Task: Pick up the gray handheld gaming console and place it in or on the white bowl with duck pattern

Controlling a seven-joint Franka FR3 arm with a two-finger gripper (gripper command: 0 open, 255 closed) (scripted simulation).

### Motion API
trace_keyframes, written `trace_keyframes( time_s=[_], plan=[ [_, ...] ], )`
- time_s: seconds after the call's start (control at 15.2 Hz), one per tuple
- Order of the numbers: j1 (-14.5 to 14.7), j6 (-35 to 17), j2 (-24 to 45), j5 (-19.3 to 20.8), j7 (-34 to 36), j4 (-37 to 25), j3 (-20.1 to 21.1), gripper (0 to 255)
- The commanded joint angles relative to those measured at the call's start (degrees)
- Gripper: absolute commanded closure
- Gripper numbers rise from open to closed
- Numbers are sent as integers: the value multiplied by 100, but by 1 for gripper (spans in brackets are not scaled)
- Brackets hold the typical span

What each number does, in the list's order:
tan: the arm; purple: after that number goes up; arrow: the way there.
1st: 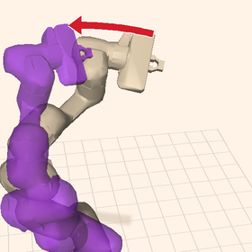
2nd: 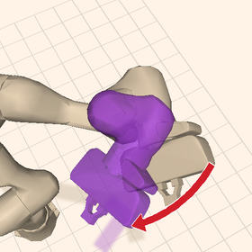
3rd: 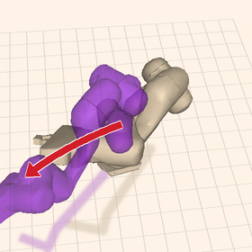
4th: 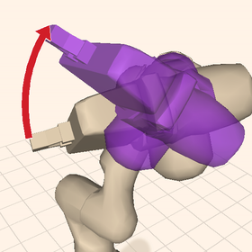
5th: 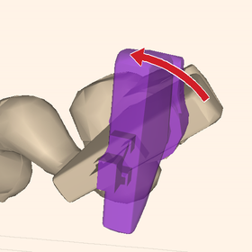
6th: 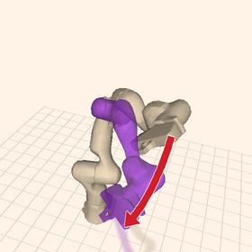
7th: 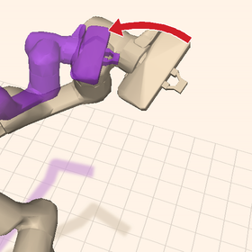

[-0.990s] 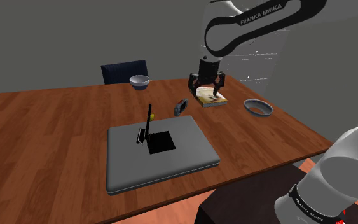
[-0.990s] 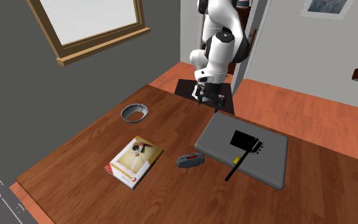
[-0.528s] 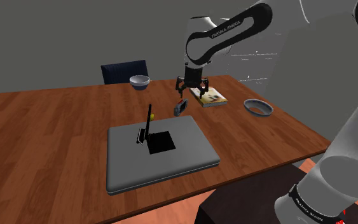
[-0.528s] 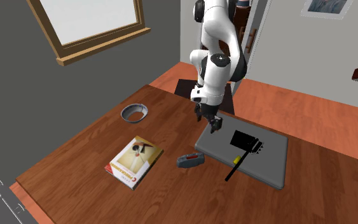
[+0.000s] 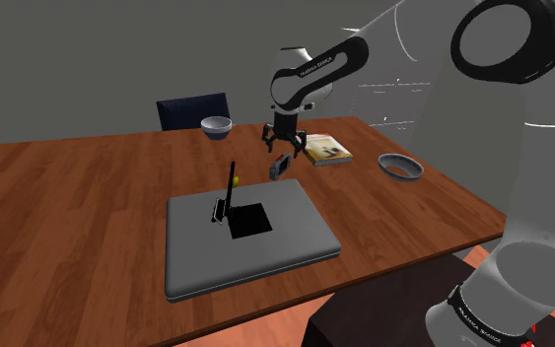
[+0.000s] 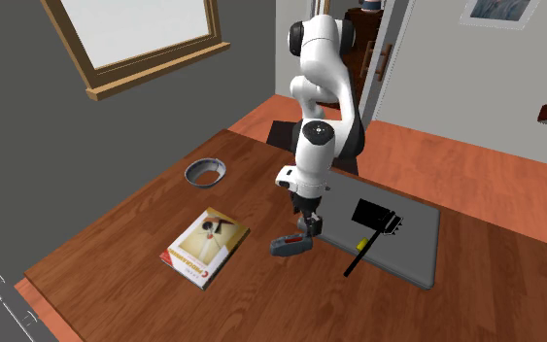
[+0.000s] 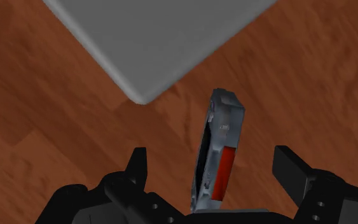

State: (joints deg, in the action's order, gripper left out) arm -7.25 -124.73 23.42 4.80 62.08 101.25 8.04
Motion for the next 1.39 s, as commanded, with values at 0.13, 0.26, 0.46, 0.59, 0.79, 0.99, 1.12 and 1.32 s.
trace_keyframes(
  time_s=[0.13, 0.26, 0.46, 0.59, 0.79, 0.99, 1.12, 1.32],
  plan=[
    [-14, 61, 759, -62, 432, -839, -166, 0],
    [-10, -55, 837, -52, 439, -801, -172, 0],
    [-4, -225, 961, -35, 449, -754, -183, 0],
    [1, -367, 1073, -21, 457, -724, -193, 0],
    [1, -367, 1073, -21, 457, -724, -193, 0],
    [1, -367, 1073, -21, 457, -724, -193, 0],
    [1, -366, 1073, -21, 457, -723, -193, 0],
    [1, -366, 1072, -21, 457, -723, -193, 255]
  ],
)
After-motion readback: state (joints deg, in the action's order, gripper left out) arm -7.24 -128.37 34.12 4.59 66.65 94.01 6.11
